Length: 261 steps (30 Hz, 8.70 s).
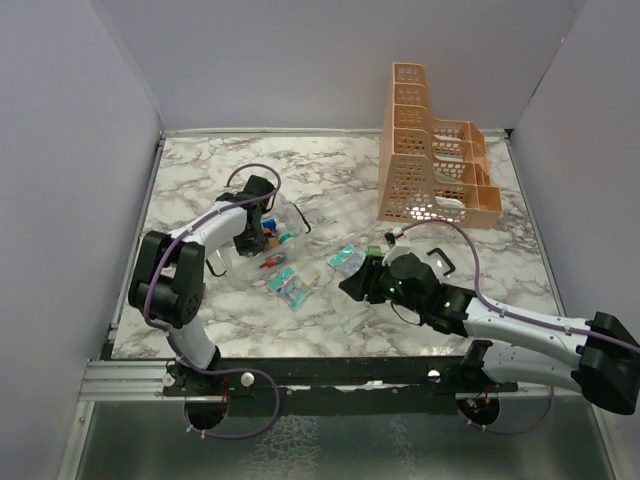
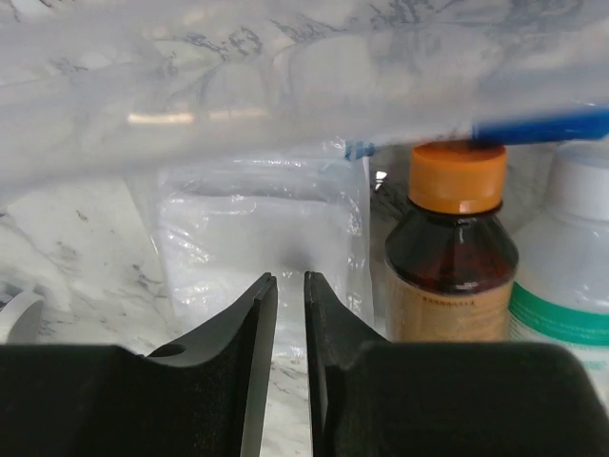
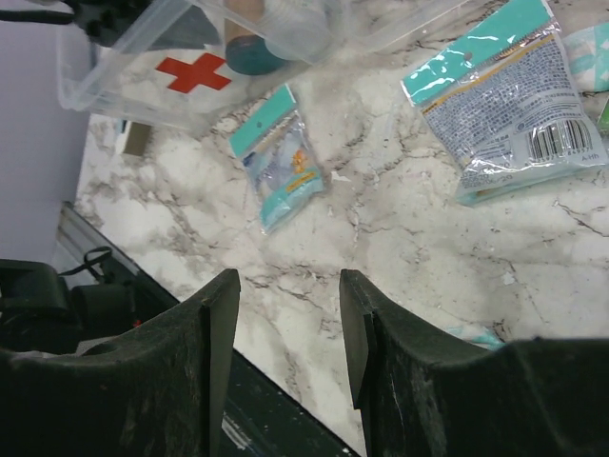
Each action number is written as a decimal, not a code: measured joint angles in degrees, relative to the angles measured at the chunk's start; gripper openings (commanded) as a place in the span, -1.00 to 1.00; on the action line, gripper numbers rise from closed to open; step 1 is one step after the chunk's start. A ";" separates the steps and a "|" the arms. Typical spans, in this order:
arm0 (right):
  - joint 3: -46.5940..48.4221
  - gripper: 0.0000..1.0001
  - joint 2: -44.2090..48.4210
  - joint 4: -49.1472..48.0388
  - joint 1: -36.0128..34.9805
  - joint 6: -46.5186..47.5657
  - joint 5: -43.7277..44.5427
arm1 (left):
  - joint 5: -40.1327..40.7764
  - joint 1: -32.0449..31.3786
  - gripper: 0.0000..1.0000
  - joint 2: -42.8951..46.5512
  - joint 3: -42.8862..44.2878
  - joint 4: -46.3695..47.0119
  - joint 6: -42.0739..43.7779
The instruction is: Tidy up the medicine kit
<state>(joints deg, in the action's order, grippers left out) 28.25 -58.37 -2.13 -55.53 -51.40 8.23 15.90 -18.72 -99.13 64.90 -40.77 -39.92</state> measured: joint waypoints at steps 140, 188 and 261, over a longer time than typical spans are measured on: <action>9.18 -0.35 -11.56 -8.26 -2.56 -6.80 12.11 | -15.37 4.28 -1.00 30.88 -8.22 4.87 11.19; 3.87 -0.38 -4.96 -8.66 -2.56 -7.91 14.38 | -9.31 10.49 0.05 21.22 -9.03 2.36 16.76; 24.48 -0.03 -37.13 15.19 1.46 0.96 -10.78 | -32.44 8.46 0.26 68.13 -28.74 20.74 16.92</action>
<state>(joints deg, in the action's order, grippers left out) 52.73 -95.50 13.06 -54.06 -50.43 -2.55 -16.53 -10.26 -31.00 36.16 -20.03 -23.00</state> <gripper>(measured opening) 0.491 0.630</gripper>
